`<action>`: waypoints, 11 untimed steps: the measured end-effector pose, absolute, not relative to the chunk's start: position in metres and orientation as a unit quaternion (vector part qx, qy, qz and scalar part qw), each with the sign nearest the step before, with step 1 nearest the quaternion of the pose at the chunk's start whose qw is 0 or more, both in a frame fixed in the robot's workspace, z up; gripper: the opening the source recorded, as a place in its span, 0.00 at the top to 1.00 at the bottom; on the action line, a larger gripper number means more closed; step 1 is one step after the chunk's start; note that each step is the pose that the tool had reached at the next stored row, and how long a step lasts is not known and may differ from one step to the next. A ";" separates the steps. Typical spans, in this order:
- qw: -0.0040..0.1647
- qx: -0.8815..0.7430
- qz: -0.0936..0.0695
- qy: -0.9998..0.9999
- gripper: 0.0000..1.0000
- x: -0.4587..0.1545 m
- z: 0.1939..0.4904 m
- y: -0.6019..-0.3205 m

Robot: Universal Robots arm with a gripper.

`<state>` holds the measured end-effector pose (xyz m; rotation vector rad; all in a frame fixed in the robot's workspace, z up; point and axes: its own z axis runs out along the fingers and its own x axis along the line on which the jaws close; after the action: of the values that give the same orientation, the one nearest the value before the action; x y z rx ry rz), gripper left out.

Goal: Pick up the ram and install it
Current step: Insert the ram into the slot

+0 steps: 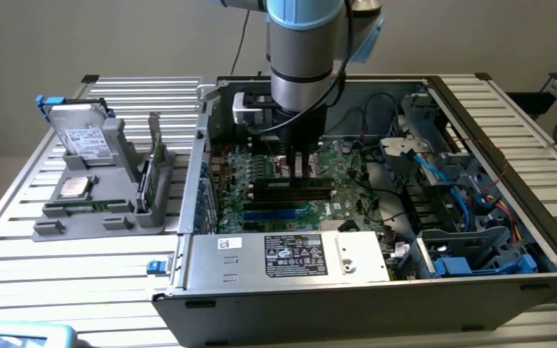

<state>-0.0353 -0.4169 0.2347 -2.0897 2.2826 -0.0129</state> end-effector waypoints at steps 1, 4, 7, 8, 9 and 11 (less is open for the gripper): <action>0.023 -0.675 -0.004 0.737 0.85 -0.035 0.234 -0.417; 0.023 -0.675 -0.005 0.737 0.85 -0.035 0.231 -0.417; 0.023 -0.675 -0.005 0.737 0.85 -0.035 0.228 -0.417; 0.023 -0.675 -0.005 0.737 0.85 -0.035 0.228 -0.417; 0.023 -0.675 -0.005 0.737 0.85 -0.035 0.227 -0.417; 0.023 -0.675 -0.005 0.737 0.85 -0.035 0.227 -0.417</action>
<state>-0.0353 -0.4170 0.2274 -2.0909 2.2837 -0.0153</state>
